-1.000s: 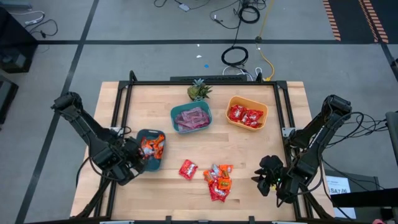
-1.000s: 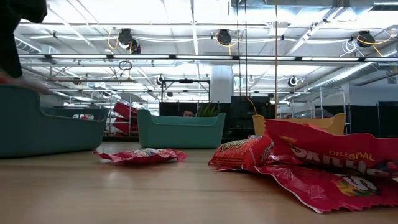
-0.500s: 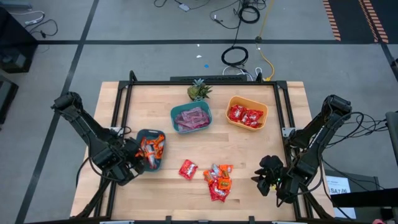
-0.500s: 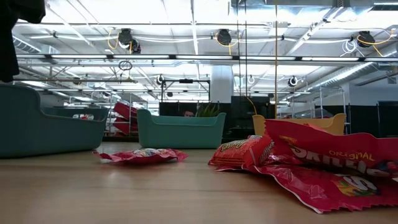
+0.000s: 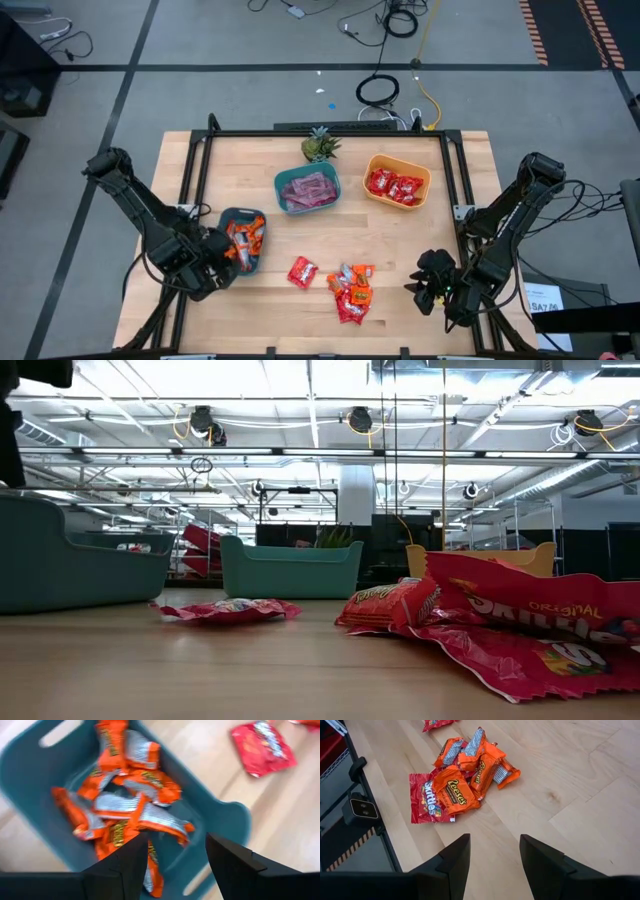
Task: Sort candy
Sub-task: Put the orange chocolate into the blue bin
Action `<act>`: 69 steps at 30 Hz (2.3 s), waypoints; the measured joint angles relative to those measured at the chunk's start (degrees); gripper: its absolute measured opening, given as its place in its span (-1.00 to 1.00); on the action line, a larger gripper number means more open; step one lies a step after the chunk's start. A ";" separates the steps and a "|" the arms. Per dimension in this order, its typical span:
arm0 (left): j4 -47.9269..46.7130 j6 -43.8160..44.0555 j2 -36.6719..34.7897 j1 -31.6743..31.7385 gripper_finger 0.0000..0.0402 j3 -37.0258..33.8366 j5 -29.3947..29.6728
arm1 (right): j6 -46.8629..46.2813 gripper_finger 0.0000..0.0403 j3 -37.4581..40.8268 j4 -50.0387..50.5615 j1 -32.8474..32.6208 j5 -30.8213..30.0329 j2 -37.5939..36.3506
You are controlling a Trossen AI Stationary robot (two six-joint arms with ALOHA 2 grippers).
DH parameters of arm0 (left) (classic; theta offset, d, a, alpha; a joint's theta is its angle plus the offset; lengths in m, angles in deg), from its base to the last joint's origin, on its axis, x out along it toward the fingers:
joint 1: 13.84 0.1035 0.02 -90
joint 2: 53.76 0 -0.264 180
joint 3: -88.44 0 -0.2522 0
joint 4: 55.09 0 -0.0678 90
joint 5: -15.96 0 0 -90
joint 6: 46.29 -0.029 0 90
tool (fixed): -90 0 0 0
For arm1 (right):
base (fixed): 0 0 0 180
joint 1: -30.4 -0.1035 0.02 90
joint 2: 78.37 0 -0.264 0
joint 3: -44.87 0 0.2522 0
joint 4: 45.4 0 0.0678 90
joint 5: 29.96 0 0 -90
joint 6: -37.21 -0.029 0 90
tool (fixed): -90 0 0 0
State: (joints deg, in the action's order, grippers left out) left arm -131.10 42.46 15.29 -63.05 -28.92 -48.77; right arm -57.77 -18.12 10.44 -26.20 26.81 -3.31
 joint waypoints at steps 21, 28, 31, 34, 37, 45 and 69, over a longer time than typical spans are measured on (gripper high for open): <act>19.36 -46.09 0.00 5.74 0.04 0.00 0.22 | 12.12 -0.20 0.00 -0.63 1.72 -0.04 0.00; 19.87 -46.01 0.00 6.16 0.04 0.00 0.24 | 20.96 -0.20 0.00 -1.71 6.10 -0.01 0.02; 19.93 -45.62 0.00 6.16 0.04 0.00 0.25 | 25.18 -0.20 0.00 -2.95 9.31 0.36 0.02; 19.97 -45.59 0.00 6.16 0.04 0.00 0.24 | 29.57 -0.20 0.00 -5.77 13.25 0.79 0.02; 20.73 -45.56 0.00 6.16 0.04 0.00 0.24 | 35.46 -0.20 0.00 -8.31 17.48 5.49 0.06; 21.79 -45.54 0.02 6.12 0.04 0.00 0.24 | 49.67 -0.20 -0.02 -16.34 26.71 15.62 5.09; 24.28 -45.54 0.02 6.12 0.04 0.00 0.24 | 58.82 -0.76 -0.07 -31.17 33.07 27.62 21.16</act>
State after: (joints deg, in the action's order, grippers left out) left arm -106.83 -3.09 15.31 -56.93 -28.92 -48.52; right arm 1.05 -18.19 -20.72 6.87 54.43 17.85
